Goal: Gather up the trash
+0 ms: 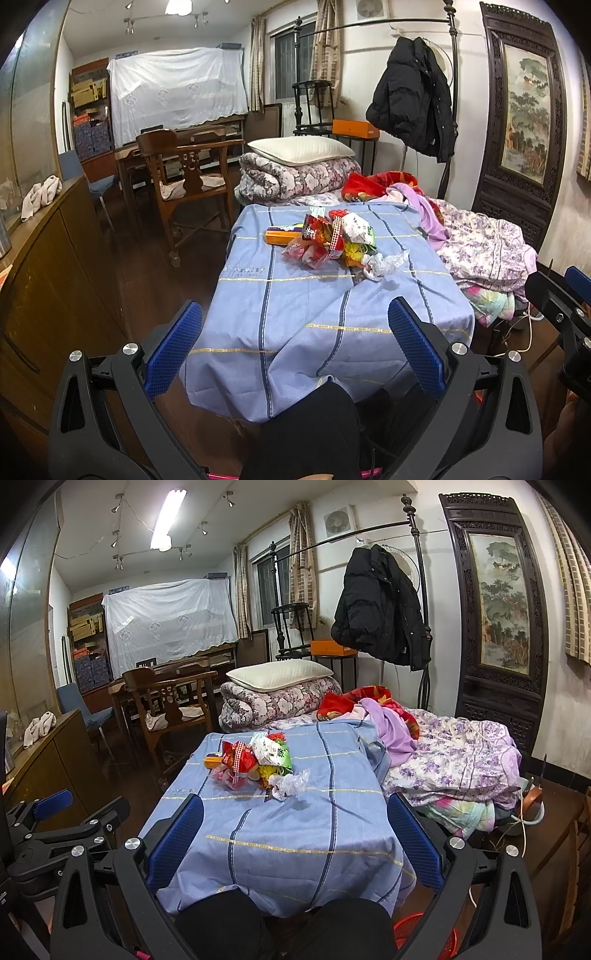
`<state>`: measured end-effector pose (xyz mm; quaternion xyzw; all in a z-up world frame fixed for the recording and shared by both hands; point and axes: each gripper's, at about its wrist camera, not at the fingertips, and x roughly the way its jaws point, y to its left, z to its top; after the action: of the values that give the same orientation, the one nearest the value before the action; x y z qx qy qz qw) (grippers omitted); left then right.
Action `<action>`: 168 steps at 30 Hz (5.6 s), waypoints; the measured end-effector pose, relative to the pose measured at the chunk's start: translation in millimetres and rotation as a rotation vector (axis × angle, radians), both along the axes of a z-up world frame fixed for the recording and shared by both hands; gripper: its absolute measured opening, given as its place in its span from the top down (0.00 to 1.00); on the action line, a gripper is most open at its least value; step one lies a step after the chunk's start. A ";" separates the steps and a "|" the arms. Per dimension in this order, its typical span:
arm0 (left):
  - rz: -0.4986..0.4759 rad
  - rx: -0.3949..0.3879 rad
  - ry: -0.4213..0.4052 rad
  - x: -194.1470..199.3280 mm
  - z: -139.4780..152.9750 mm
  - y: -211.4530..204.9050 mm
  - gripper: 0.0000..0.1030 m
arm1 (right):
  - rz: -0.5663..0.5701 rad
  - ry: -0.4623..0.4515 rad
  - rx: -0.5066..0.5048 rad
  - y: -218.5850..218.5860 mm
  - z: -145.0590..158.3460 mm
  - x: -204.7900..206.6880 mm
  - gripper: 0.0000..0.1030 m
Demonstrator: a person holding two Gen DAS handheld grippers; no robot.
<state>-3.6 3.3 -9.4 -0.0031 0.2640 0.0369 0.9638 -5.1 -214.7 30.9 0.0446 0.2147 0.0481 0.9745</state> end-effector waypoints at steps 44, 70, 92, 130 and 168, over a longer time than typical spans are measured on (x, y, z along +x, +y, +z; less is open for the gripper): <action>-0.112 -0.029 0.276 295.0 -81.4 -26.4 0.06 | -0.008 0.457 0.145 -53.4 -173.3 141.5 0.06; -0.161 -0.147 0.266 172.7 -129.8 45.0 0.71 | -0.004 0.431 0.134 -47.6 -169.6 135.4 0.06; -0.198 -0.175 0.208 179.8 -125.9 46.2 0.59 | 0.045 0.406 0.102 -29.3 -172.2 135.5 0.06; -0.148 -0.308 0.239 156.1 -132.7 107.2 0.59 | 0.379 0.489 0.358 110.0 -131.6 272.4 0.96; -0.588 -0.182 0.209 83.5 -70.5 -92.1 0.59 | -0.189 0.417 0.387 -244.0 -144.9 66.9 0.96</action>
<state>79.9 -88.8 -79.9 -0.0089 0.3535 -0.2667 0.8966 61.8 -458.7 -114.0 0.2585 0.3920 -0.0131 0.8828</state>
